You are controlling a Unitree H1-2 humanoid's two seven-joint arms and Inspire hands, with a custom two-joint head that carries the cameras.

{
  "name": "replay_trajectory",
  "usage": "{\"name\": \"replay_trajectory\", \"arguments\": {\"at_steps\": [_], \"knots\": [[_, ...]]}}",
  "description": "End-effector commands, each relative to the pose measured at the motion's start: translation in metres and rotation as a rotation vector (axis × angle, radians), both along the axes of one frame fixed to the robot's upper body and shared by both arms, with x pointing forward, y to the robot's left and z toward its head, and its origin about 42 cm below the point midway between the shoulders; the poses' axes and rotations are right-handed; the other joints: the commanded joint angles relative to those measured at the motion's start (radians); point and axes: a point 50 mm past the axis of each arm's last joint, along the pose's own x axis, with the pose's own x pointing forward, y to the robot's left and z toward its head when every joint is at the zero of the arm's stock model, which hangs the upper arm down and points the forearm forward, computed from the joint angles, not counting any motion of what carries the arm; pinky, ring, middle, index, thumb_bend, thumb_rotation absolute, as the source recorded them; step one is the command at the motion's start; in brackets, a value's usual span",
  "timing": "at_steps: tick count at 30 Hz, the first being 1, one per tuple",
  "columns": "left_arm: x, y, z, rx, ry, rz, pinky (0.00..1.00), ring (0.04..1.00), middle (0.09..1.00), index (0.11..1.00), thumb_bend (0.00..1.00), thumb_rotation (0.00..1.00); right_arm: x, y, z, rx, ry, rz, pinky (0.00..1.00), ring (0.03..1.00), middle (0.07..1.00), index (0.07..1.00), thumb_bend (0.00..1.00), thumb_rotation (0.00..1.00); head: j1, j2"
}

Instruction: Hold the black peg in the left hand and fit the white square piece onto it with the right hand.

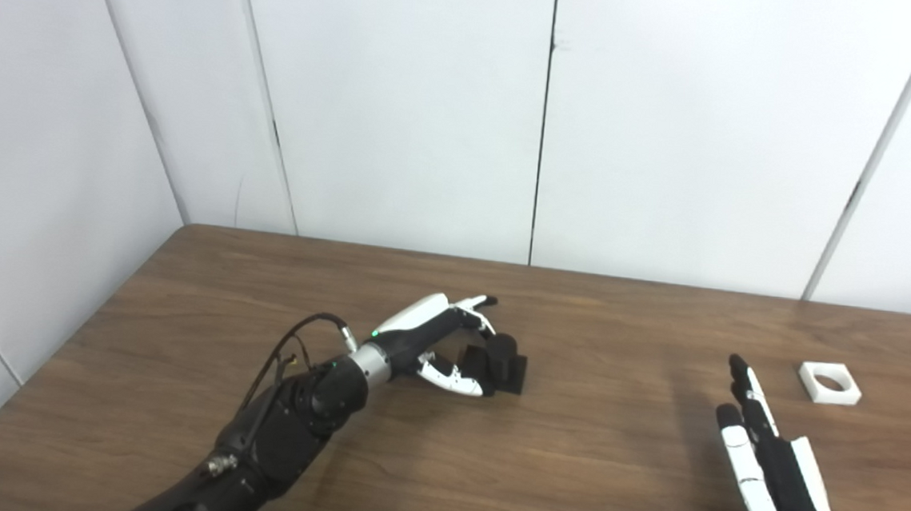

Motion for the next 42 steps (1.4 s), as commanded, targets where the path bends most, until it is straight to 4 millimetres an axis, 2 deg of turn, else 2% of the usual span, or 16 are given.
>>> {"name": "replay_trajectory", "arguments": {"at_steps": [1, 10, 15, 20, 27, 31, 35, 37, 38, 39, 42], "knots": [[-0.026, -0.028, -0.035, 0.087, 0.120, -0.131, 1.00, 1.000, 1.000, 0.489, 0.52, 0.08, 0.006, 0.003, 0.021, 0.003, -0.093, 0.006, 0.94, 1.000, 1.000, 0.981, 0.56, 0.99, -0.007, 0.003], [-0.038, -0.050, -0.039, 0.070, 0.135, -0.208, 1.00, 1.000, 1.000, 0.489, 0.52, 0.09, 0.007, 0.005, 0.023, -0.010, -0.102, -0.002, 0.93, 0.991, 0.997, 0.977, 0.57, 1.00, -0.052, 0.020], [-0.041, -0.051, -0.043, 0.070, 0.144, -0.241, 1.00, 1.000, 1.000, 0.489, 0.52, 0.09, 0.008, 0.009, 0.025, 0.000, -0.100, 0.001, 0.98, 1.000, 1.000, 0.983, 0.60, 1.00, -0.120, 0.044], [-0.046, -0.052, -0.044, 0.034, 0.160, -0.275, 1.00, 1.000, 1.000, 0.488, 0.52, 0.09, 0.009, 0.014, 0.027, -0.010, -0.107, -0.001, 0.98, 1.000, 0.999, 0.983, 0.62, 1.00, -0.159, 0.057], [-0.050, -0.056, -0.049, 0.034, 0.173, -0.298, 1.00, 1.000, 1.000, 0.488, 0.52, 0.08, 0.009, 0.015, 0.030, -0.011, -0.118, -0.004, 1.00, 1.000, 0.998, 0.980, 0.57, 1.00, -0.166, 0.068], [-0.051, -0.056, -0.050, 0.037, 0.178, -0.300, 1.00, 1.000, 1.000, 0.488, 0.52, 0.09, 0.007, 0.011, 0.032, -0.021, -0.126, -0.006, 0.97, 0.998, 0.998, 0.980, 0.55, 1.00, -0.171, 0.075], [-0.051, -0.054, -0.049, 0.029, 0.185, -0.293, 1.00, 1.000, 1.000, 0.488, 0.52, 0.08, 0.007, 0.008, 0.034, -0.006, -0.124, -0.013, 0.99, 1.000, 1.000, 0.982, 0.57, 1.00, -0.227, 0.081], [-0.050, -0.049, -0.047, 0.035, 0.183, -0.292, 1.00, 1.000, 1.000, 0.489, 0.52, 0.08, 0.007, 0.006, 0.036, -0.007, -0.125, -0.020, 0.99, 1.000, 1.000, 0.988, 0.61, 1.00, -0.301, 0.081], [-0.050, -0.047, -0.047, 0.038, 0.182, -0.292, 1.00, 1.000, 1.000, 0.489, 0.52, 0.08, 0.008, 0.006, 0.037, -0.009, -0.125, -0.023, 0.99, 1.000, 1.000, 0.989, 0.62, 1.00, -0.310, 0.080], [-0.050, -0.044, -0.046, 0.039, 0.181, -0.290, 1.00, 1.000, 1.000, 0.489, 0.52, 0.08, 0.008, 0.005, 0.038, -0.012, -0.128, -0.028, 0.99, 1.000, 1.000, 0.989, 0.62, 1.00, -0.357, 0.072], [-0.051, -0.035, -0.045, 0.037, 0.180, -0.285, 1.00, 1.000, 1.000, 0.489, 0.52, 0.08, 0.009, 0.004, 0.042, -0.024, -0.134, -0.044, 1.00, 1.000, 1.000, 0.986, 0.61, 1.00, -0.426, 0.056]]}}
